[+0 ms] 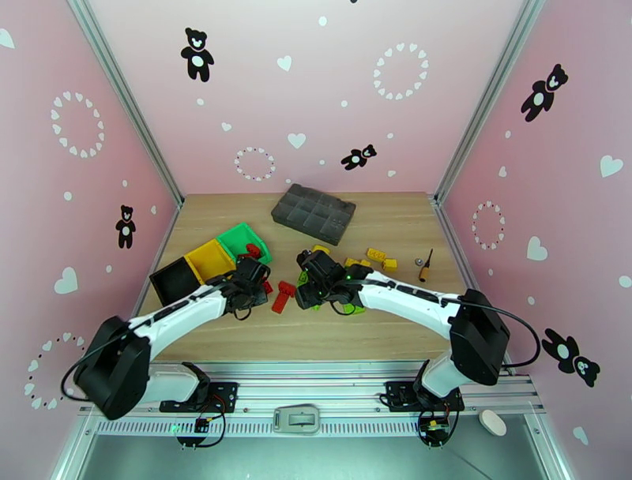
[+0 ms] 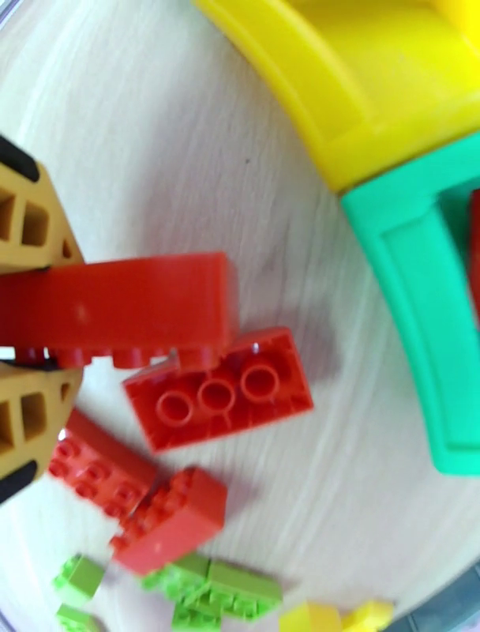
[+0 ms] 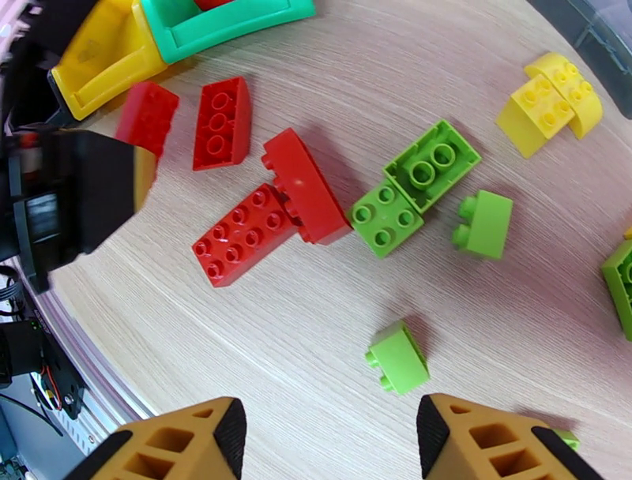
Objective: Sort the legos into containers by color
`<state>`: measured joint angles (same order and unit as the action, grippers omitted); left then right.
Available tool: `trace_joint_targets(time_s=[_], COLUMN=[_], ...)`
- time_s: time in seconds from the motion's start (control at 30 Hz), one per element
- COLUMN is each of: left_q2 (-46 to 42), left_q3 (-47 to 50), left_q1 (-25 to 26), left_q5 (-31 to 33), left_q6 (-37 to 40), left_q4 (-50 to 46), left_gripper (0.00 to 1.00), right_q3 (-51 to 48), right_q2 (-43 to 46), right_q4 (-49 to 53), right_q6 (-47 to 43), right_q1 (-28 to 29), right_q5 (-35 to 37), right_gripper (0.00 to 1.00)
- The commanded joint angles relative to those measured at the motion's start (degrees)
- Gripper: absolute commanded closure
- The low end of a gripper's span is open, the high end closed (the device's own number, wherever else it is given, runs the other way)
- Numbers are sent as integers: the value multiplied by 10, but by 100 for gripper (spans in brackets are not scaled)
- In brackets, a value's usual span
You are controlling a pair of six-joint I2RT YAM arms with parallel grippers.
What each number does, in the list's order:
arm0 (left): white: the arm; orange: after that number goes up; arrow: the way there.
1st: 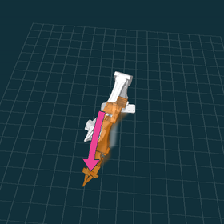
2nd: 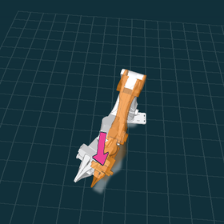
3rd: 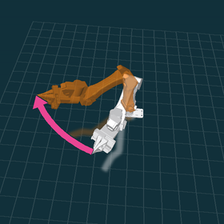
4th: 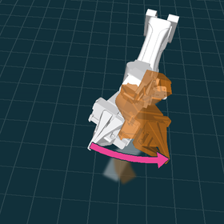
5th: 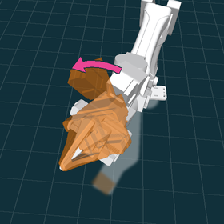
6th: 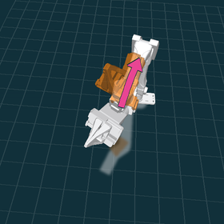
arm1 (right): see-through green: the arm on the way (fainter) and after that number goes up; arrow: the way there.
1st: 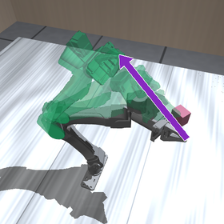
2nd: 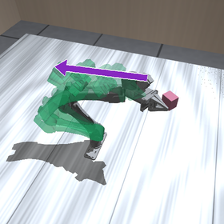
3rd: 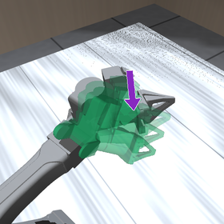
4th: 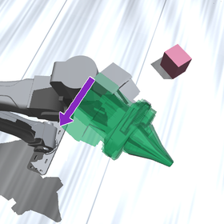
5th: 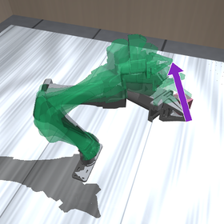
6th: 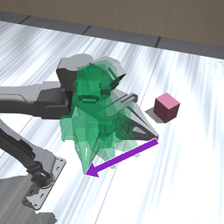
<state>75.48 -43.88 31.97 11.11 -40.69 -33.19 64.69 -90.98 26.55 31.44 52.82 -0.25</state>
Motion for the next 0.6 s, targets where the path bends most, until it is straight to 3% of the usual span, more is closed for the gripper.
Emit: trace_joint_targets(time_s=[0.0, 0.2, 0.57], left_q2=[-25, -13, 132], left_q3=[-24, -91, -238], left_q1=[-4, -55, -167], left_q5=[-1, -21, -80], left_q6=[6, 48, 104], left_q4=[-35, -32, 1], left_gripper=[79, 79, 79], right_q3=[17, 60, 79], right_q2=[-15, -39, -26], right_q4=[-21, -28, 13], right_q6=[10, 19, 27], right_q1=[3, 2, -11], right_q5=[-21, -35, 18], right_gripper=[38, 37, 36])
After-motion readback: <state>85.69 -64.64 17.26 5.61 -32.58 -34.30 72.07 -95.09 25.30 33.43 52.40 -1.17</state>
